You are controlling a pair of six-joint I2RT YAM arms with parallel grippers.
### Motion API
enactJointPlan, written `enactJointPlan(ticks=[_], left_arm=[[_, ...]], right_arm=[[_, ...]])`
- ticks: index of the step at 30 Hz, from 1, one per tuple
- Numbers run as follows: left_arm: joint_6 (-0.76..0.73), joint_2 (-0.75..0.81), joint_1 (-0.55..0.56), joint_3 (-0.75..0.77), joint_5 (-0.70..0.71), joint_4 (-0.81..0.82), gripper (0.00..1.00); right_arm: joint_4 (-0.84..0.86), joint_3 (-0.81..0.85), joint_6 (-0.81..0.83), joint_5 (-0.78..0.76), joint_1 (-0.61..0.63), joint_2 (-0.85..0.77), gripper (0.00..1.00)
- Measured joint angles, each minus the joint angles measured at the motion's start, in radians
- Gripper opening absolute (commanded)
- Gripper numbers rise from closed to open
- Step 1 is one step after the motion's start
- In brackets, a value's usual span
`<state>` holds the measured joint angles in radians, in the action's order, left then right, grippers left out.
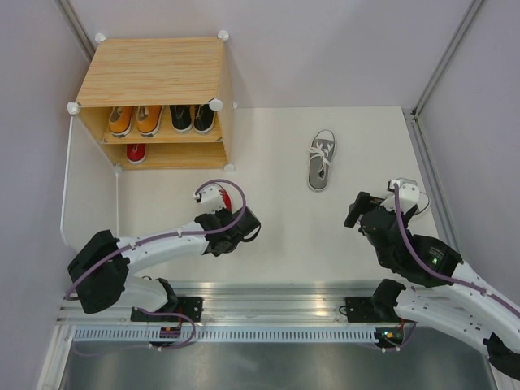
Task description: Place and organize the shoes in the shoe cabinet
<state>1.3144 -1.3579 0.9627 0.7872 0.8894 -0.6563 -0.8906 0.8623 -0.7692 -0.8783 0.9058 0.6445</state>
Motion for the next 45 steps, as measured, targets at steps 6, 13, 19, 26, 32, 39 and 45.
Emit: enactJointPlan(ticks=[6, 13, 19, 26, 32, 39, 45], left_arm=[[-0.022, 0.011, -0.069, 0.000, 0.002, 0.000, 0.02], [-0.090, 0.021, -0.148, 0.013, 0.045, -0.004, 0.02], [-0.240, 0.081, -0.212, 0.016, 0.082, 0.028, 0.02], [-0.470, 0.147, -0.286, -0.020, 0.076, 0.212, 0.02], [-0.666, 0.151, -0.336, -0.029, 0.053, 0.364, 0.02], [-0.875, 0.150, -0.457, -0.056, -0.070, 0.572, 0.02], [-1.028, 0.118, -0.587, -0.075, -0.201, 0.745, 0.02]], right_arm=[[0.000, -0.001, 0.019, -0.003, 0.000, 0.000, 0.93], [0.000, -0.005, 0.034, -0.021, 0.000, -0.008, 0.94], [0.009, -0.021, 0.048, -0.021, 0.000, -0.029, 0.94], [0.023, -0.030, 0.067, -0.021, 0.000, -0.026, 0.94], [0.042, -0.031, 0.086, -0.021, 0.000, -0.003, 0.94], [0.059, -0.031, 0.102, -0.027, 0.000, 0.009, 0.94], [0.068, -0.031, 0.115, -0.038, 0.000, 0.019, 0.94]])
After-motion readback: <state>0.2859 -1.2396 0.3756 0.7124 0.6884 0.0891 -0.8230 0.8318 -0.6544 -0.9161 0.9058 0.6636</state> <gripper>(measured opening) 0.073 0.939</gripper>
